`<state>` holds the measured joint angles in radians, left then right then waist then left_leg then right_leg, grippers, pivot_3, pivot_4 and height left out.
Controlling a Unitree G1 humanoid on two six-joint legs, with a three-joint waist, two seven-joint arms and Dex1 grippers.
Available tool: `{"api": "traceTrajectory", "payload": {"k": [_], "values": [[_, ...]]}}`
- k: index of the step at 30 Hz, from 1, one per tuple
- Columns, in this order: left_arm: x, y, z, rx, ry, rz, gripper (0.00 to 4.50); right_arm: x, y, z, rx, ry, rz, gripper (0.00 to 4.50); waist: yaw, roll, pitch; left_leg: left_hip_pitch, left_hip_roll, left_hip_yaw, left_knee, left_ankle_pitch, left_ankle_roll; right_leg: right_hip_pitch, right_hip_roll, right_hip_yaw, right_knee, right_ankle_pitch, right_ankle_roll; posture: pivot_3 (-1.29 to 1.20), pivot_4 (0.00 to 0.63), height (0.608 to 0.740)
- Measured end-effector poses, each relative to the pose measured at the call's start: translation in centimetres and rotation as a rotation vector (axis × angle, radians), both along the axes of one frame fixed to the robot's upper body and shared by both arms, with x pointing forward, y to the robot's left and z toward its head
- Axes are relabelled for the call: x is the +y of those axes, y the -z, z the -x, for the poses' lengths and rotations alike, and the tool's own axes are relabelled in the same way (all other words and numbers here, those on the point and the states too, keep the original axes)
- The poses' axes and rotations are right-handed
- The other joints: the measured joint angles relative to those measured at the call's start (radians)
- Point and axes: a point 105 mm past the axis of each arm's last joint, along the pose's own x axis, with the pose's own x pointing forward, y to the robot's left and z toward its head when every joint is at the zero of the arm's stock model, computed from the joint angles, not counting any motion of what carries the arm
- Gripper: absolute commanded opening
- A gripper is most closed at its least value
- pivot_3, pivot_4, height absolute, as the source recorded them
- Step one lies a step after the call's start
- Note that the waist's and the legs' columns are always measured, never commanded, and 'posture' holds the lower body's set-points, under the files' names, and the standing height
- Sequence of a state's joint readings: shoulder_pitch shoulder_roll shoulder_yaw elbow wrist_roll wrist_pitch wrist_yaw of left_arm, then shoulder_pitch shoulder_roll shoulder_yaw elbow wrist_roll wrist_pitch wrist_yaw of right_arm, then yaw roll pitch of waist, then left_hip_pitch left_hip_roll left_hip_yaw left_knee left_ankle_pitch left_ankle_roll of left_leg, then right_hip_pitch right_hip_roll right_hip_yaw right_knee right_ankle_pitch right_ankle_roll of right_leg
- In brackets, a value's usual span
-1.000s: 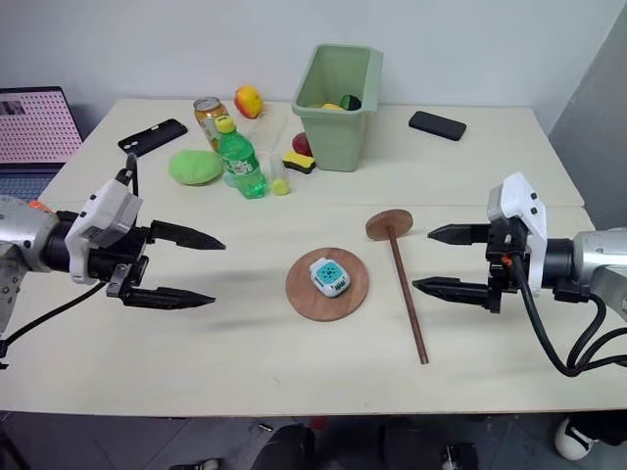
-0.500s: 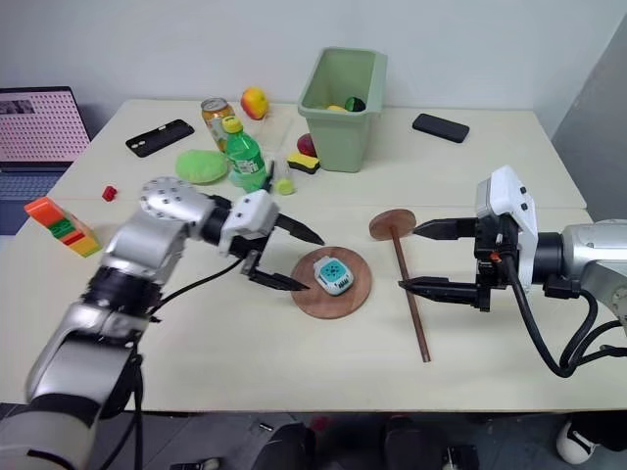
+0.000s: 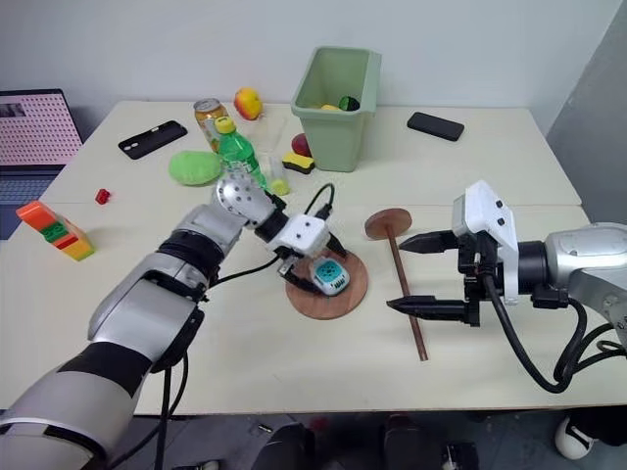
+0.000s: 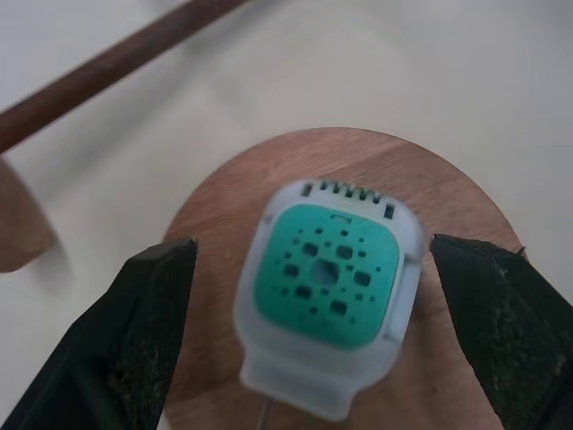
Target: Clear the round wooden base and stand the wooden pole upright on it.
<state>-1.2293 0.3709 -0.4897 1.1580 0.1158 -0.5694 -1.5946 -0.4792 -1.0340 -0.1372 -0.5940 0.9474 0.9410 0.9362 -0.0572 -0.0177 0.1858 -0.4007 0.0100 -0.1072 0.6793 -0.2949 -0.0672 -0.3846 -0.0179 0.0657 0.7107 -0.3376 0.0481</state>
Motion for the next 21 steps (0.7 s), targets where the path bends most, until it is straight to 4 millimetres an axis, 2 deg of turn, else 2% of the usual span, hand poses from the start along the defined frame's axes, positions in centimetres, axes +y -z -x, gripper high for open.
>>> {"api": "traceTrajectory", "payload": {"k": [6, 15, 18, 21], "values": [[0.2, 0.5, -0.3, -0.057, 0.003, -0.016, 2.84, -0.2, 0.1, 0.1, 0.002, 0.027, -0.009, 4.50, 0.001, 0.000, 0.000, 0.000, 0.000, 0.000, 0.000, 0.000, 0.000, 0.000, 0.000, 0.000, 0.001, 0.000, 0.000, 0.00, 0.150, 0.740], [1.1, 0.4, -0.6, -0.024, -0.067, 0.046, 2.84, -0.1, -0.1, -0.1, -0.013, 0.044, -0.033, 4.50, -0.003, 0.000, 0.000, 0.000, 0.000, -0.001, 0.000, 0.001, 0.001, 0.000, 0.000, 0.000, 0.002, 0.000, 0.000, 0.00, 0.150, 0.740], [2.5, -0.2, -0.9, 0.011, -0.162, 0.145, 2.84, 0.0, -0.1, -0.3, -0.017, 0.053, -0.044, 4.50, -0.006, 0.000, 0.000, 0.000, 0.000, -0.001, 0.000, 0.001, 0.001, -0.001, 0.000, 0.000, 0.002, 0.000, 0.000, 0.00, 0.150, 0.740], [5.0, -1.8, -0.5, 0.056, -0.274, 0.285, 2.84, 0.1, 0.1, -0.3, -0.011, 0.060, -0.060, 4.50, -0.015, 0.000, 0.000, 0.000, 0.001, -0.002, 0.000, 0.002, -0.001, -0.001, 0.000, -0.001, 0.002, 0.000, 0.000, 0.00, 0.150, 0.740]]}}
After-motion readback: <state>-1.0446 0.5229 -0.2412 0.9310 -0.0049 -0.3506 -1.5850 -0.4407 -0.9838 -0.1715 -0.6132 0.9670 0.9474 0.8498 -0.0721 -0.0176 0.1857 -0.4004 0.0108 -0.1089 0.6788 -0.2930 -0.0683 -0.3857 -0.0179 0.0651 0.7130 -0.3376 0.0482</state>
